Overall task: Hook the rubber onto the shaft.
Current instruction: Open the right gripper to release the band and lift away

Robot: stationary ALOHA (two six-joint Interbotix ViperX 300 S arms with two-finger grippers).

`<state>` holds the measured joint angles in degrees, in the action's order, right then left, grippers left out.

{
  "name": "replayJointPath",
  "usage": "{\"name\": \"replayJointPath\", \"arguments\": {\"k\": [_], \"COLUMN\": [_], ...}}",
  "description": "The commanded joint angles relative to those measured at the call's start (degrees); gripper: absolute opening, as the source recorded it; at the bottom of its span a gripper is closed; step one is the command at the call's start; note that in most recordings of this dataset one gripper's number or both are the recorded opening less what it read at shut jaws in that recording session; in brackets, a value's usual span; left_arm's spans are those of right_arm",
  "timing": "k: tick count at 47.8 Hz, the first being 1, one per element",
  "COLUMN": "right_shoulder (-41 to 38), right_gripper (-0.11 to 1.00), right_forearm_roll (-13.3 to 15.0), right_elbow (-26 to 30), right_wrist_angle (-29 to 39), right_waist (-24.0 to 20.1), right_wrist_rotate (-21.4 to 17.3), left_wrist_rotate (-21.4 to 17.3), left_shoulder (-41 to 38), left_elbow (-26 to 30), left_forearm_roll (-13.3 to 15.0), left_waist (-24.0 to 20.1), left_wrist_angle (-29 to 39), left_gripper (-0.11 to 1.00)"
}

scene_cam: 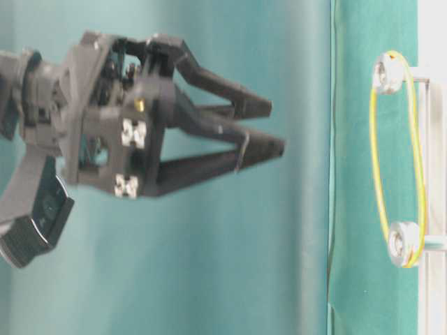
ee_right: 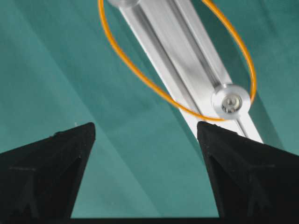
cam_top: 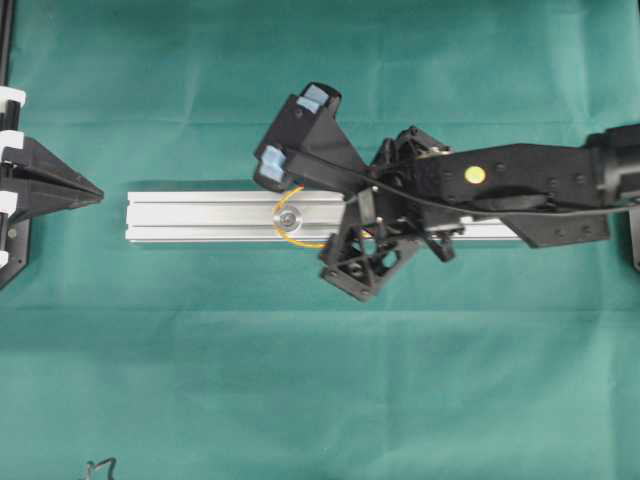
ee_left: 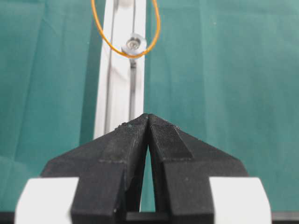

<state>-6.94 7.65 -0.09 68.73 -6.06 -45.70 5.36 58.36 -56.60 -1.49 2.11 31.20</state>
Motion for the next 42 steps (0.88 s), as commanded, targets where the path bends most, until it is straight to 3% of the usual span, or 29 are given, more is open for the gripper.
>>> {"name": "replayJointPath", "arguments": {"k": [1, 21, 42], "right_shoulder": [2.72, 3.34, 4.83], "right_gripper": [0.93, 0.93, 0.93], "right_forearm_roll": [-0.35, -1.41, -1.41], "right_elbow": [-0.18, -1.23, -1.76], "right_wrist_angle": [-0.09, 1.49, 1.58], "right_waist": [-0.53, -0.97, -0.88], "right_wrist_rotate": [1.85, 11.6, 12.39], "left_wrist_rotate": [-0.09, -0.18, -0.26], "left_shoulder": [-0.26, -0.26, -0.26], "left_elbow": [1.67, 1.67, 1.67], "left_forearm_roll": [-0.18, -0.26, -0.26], "left_waist": [0.18, 0.09, 0.09], "left_wrist_angle": [-0.18, -0.26, -0.18], "left_gripper": [0.0, 0.0, 0.0]}}
